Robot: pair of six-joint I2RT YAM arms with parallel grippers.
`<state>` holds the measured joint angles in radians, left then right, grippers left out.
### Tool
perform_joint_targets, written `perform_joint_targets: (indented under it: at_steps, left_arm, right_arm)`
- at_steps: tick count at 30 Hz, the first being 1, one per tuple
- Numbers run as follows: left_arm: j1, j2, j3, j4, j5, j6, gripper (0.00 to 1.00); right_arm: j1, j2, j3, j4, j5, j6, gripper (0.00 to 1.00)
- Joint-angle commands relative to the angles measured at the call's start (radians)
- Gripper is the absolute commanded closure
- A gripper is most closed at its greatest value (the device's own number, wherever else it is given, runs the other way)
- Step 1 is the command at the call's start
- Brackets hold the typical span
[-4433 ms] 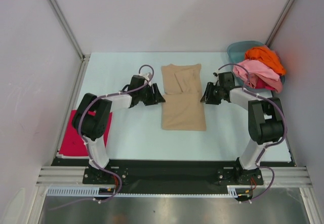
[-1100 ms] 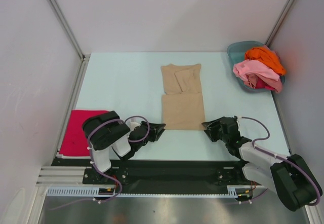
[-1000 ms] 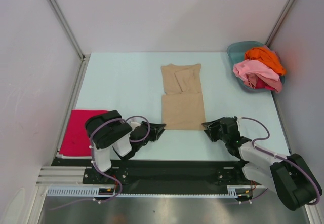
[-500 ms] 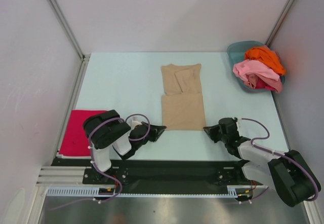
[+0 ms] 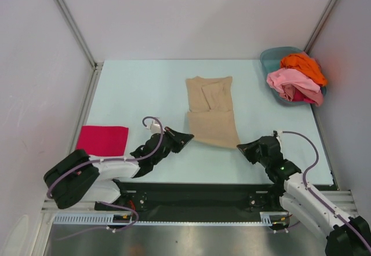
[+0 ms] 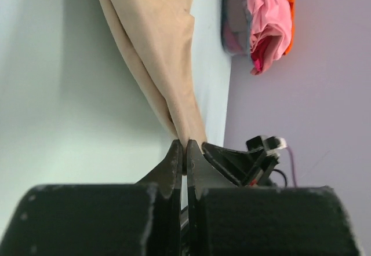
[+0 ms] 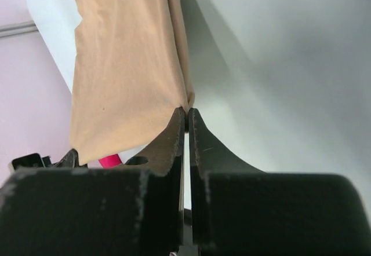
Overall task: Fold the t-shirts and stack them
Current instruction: Fold the tshirt
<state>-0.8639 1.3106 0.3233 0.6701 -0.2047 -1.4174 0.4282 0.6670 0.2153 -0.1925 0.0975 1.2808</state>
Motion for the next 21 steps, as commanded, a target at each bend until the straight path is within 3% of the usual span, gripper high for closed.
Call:
perform_joint_targets:
  at_steps: [1,10,21]
  left_arm:
    - [-0.04,-0.063,0.037,-0.176,-0.052,0.075,0.99]
    - [-0.132,-0.195,0.034,-0.297,-0.119,0.064,1.0]
    - [-0.144,-0.248,0.094,-0.403,-0.119,0.159,1.0]
  right_arm:
    - [0.003,-0.024,0.071,-0.137,0.002,-0.038,1.0]
    - [0.004,-0.125,0.162,-0.278,-0.013,-0.069,1.0]
    - [0.004,-0.201,0.237,-0.387,-0.019,-0.097,1.0]
